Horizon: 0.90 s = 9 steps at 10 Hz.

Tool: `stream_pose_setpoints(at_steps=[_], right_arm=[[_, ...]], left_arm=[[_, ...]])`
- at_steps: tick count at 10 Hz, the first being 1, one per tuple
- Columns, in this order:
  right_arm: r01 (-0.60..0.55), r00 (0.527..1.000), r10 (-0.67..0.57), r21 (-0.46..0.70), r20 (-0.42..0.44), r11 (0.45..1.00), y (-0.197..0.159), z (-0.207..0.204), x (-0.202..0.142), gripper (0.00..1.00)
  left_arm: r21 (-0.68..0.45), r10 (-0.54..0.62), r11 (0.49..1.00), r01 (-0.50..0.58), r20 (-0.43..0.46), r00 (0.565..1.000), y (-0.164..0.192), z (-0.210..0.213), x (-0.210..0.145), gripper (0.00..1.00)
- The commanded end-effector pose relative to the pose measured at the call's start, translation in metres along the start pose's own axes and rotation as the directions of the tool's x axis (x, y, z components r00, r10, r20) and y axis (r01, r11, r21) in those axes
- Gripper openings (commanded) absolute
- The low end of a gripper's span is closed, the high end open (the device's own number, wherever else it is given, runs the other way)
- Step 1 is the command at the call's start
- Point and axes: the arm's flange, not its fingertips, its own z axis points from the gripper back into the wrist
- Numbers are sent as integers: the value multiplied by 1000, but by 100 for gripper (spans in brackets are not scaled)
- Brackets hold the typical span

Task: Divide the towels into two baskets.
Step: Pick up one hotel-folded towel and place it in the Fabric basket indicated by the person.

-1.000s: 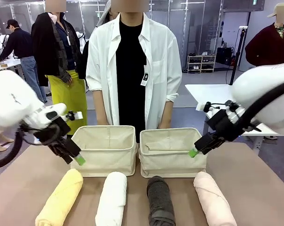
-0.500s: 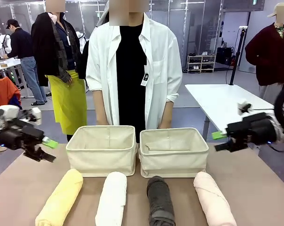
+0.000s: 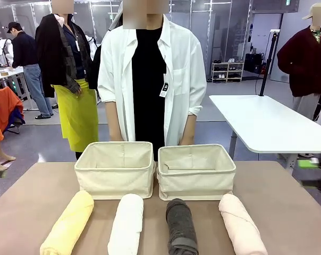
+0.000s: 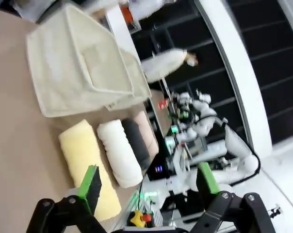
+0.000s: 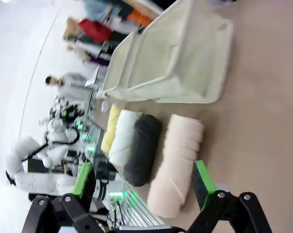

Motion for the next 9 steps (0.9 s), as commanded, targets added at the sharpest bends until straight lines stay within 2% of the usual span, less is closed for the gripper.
stream_pose_setpoints(at_steps=[1,3,4,6,7,9], right_arm=[[67,990,-64,-13,122,998,-9,48,-25,100],[83,963,-74,-27,261,996,-11,100,-48,100],[90,956,-74,-43,284,995,-8,113,-51,100],[77,960,-50,-88,277,993,-4,109,-43,100],[92,950,-71,-55,304,994,-21,130,-41,100],[92,950,-71,-55,304,994,-21,130,-41,100]], left_arm=[[13,-34,999,32,98,995,1,36,-16,100],[76,-21,997,9,164,986,-5,75,-32,100],[101,-21,995,4,169,985,-11,82,-33,100],[133,-13,991,-10,167,986,-13,77,-24,100],[88,-10,996,-7,191,982,-6,90,-29,100],[88,-10,996,-7,191,982,-6,90,-29,100]])
